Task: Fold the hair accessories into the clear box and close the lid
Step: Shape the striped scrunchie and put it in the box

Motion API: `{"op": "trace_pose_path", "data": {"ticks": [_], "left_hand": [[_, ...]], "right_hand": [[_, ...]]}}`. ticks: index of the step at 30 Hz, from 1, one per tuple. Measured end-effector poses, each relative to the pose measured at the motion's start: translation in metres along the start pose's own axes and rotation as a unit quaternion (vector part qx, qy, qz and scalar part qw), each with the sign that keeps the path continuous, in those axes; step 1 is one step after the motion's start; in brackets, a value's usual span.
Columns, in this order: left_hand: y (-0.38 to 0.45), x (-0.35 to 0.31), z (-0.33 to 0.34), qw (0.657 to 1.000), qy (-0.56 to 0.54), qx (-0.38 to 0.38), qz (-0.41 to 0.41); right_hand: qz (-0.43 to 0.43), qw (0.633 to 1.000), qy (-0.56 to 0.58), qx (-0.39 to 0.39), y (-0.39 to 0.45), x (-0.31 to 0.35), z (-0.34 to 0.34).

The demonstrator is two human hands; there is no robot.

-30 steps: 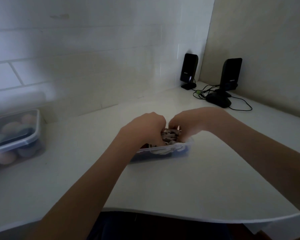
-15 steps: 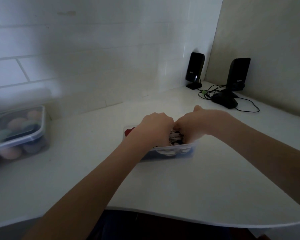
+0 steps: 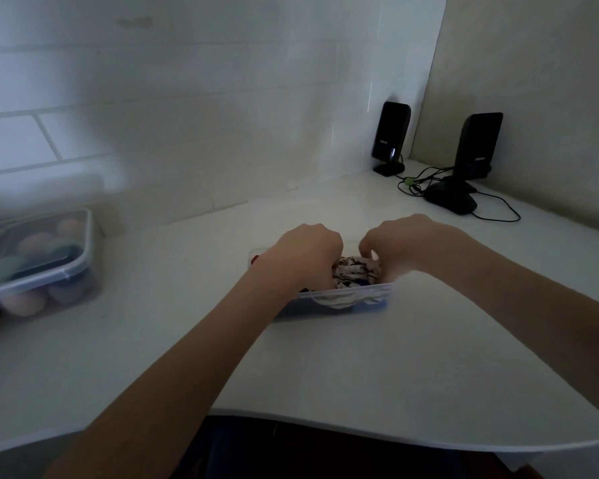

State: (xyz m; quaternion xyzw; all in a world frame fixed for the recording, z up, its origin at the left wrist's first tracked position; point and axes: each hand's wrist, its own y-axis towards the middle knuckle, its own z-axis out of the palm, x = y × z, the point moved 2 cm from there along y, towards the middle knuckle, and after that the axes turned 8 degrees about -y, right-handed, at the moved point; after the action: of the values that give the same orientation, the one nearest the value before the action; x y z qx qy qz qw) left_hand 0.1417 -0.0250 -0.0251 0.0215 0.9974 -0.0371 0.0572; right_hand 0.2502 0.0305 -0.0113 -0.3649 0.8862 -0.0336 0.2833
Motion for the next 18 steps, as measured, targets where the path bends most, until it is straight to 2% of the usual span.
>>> {"op": "trace_pose_path", "data": {"ticks": [4, 6, 8, 15, 18], "left_hand": [[0.001, -0.001, 0.0, 1.0, -0.006, -0.005, -0.002], [0.0, -0.002, -0.001, 1.0, -0.009, -0.004, -0.006], [0.001, -0.002, 0.0, 1.0, -0.009, 0.002, -0.013], [-0.001, 0.002, 0.001, 0.999, -0.028, 0.003, -0.016], [-0.002, 0.005, 0.002, 0.999, -0.037, 0.002, -0.013]], "right_hand": [[-0.031, 0.995, 0.088, -0.044, -0.011, -0.014, -0.01], [-0.047, 0.991, 0.095, -0.086, -0.014, -0.015, -0.017], [-0.048, 0.993, 0.065, -0.091, -0.016, -0.012, -0.02], [-0.001, 0.998, -0.046, 0.045, -0.003, -0.003, -0.009], [-0.03, 0.99, -0.038, 0.131, 0.006, 0.004, -0.005]]}}
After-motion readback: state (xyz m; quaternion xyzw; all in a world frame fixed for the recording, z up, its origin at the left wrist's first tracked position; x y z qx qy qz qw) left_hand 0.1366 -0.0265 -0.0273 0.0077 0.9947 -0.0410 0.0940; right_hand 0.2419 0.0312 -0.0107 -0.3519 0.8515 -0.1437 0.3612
